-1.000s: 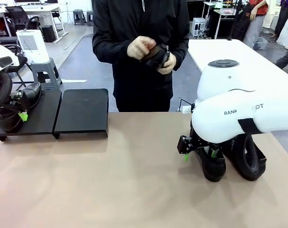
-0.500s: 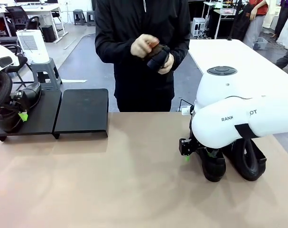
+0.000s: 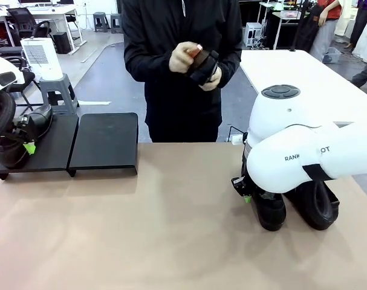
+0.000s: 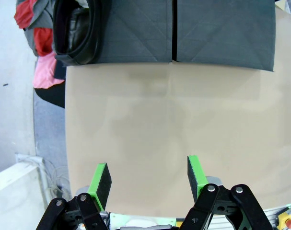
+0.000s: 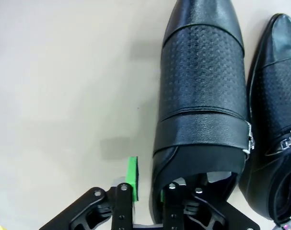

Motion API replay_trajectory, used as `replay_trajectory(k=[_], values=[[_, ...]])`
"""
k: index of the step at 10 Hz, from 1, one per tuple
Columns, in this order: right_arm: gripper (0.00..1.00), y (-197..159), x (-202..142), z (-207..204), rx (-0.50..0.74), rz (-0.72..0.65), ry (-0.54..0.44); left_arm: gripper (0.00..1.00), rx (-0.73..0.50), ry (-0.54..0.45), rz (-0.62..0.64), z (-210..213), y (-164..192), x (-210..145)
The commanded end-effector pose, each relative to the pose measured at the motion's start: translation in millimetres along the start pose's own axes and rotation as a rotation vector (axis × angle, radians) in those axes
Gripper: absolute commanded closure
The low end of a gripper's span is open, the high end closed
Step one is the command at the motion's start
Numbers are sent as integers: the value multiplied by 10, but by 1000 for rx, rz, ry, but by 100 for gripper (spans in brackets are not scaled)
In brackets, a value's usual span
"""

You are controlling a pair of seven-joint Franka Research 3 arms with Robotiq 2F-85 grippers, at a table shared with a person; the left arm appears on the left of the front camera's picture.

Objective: Organize the shoes by placing them on the stand.
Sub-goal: Pick up one Shoe and place it in the middle of the table.

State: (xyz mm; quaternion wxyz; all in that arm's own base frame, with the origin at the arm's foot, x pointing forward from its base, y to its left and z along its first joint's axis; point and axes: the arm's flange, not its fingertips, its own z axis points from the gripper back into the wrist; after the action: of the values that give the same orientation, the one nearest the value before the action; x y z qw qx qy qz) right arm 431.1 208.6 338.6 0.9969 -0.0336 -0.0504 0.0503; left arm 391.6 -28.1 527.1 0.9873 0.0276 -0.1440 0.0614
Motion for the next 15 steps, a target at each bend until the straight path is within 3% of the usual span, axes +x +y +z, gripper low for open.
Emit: replay_trajectory(k=[1,3,5,7,9,11,12,13,14,15], values=[[100,-30,23,-83,-41,-31,-17,17,2,3,-2,17,12,-17],[100,-82,20,-43,-38,-50,-8,17,2,3,-2,17,12,-17],[100,-66,-86,273,37,-119,61,17,2,3,-2,17,12,-17],[100,267,-417,719,147,-160,-1,17,2,3,-2,17,12,-17],[100,818,-770,923,198,-120,22,17,2,3,-2,17,12,-17],[100,1202,-1031,986,150,-14,74,17,2,3,-2,17,12,-17],[100,948,-838,974,193,-88,31,17,2,3,-2,17,12,-17],[100,948,-838,974,193,-88,31,17,2,3,-2,17,12,-17],[100,1218,-1079,981,172,-31,51,17,2,3,-2,17,12,-17],[100,1175,-1002,818,204,-79,119,17,2,3,-2,17,12,-17]])
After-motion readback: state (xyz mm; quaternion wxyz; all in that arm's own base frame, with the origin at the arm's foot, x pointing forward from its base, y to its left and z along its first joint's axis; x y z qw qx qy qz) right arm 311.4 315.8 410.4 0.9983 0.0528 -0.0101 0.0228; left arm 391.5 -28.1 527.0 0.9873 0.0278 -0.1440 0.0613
